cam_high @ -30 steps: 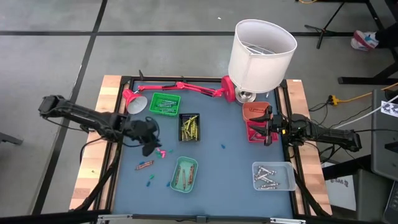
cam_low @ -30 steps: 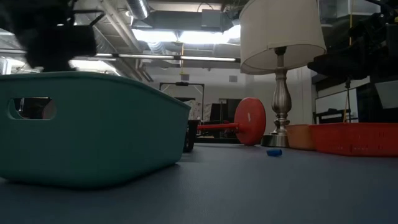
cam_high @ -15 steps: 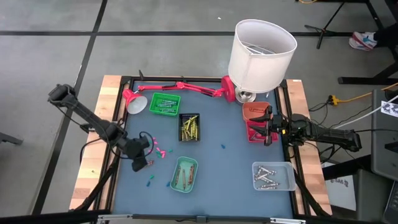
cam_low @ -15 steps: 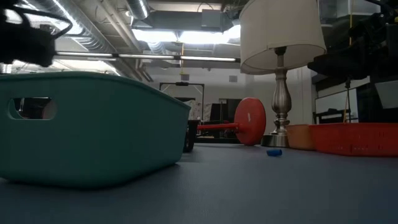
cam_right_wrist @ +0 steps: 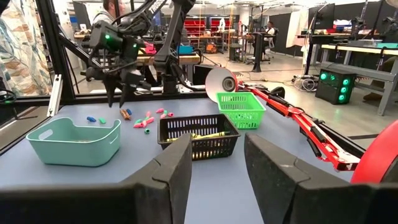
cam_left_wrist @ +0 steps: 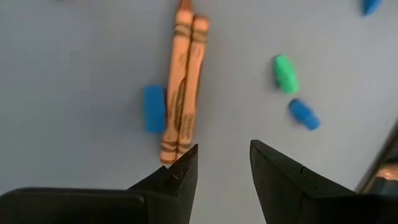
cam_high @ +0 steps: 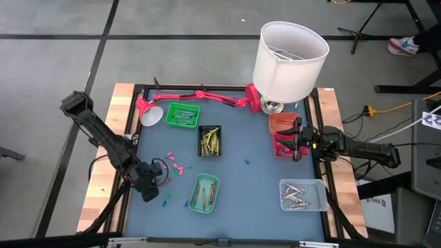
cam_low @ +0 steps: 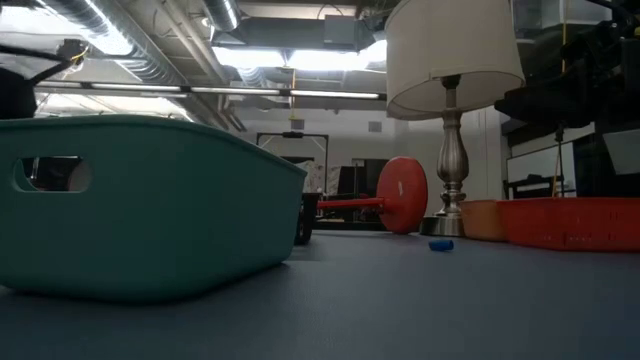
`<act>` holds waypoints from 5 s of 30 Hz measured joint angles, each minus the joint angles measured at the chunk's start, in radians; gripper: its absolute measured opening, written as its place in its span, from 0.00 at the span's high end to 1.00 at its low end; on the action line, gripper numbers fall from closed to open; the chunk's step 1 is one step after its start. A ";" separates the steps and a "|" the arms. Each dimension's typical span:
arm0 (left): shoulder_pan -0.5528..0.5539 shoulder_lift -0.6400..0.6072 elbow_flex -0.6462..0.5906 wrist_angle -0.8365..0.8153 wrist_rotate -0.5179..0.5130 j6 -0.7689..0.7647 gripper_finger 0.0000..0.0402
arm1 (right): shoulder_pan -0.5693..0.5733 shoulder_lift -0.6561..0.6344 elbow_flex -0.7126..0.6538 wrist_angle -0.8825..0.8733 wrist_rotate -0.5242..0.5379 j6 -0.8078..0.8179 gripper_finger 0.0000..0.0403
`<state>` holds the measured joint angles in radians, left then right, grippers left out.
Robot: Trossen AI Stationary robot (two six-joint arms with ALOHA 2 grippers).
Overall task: Sort crayons
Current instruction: Put the brown crayon into the light green bin
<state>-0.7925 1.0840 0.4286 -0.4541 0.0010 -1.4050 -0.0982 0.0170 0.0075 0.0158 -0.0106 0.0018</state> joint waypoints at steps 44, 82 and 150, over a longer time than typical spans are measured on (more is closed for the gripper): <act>-0.029 0.055 -0.001 -0.096 0.099 -0.208 0.68 | 0.000 0.000 0.000 0.000 0.000 0.000 0.63; -0.028 0.122 0.004 -0.065 0.012 -0.206 0.79 | 0.000 0.000 0.000 0.000 0.000 0.000 0.63; 0.092 0.463 0.000 1.232 -0.732 0.654 0.98 | 0.000 0.000 0.000 0.000 0.000 0.000 0.63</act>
<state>-0.7008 1.5475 0.4282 0.7775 -0.7314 -0.7508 -0.0983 0.0170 0.0075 0.0154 -0.0109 0.0021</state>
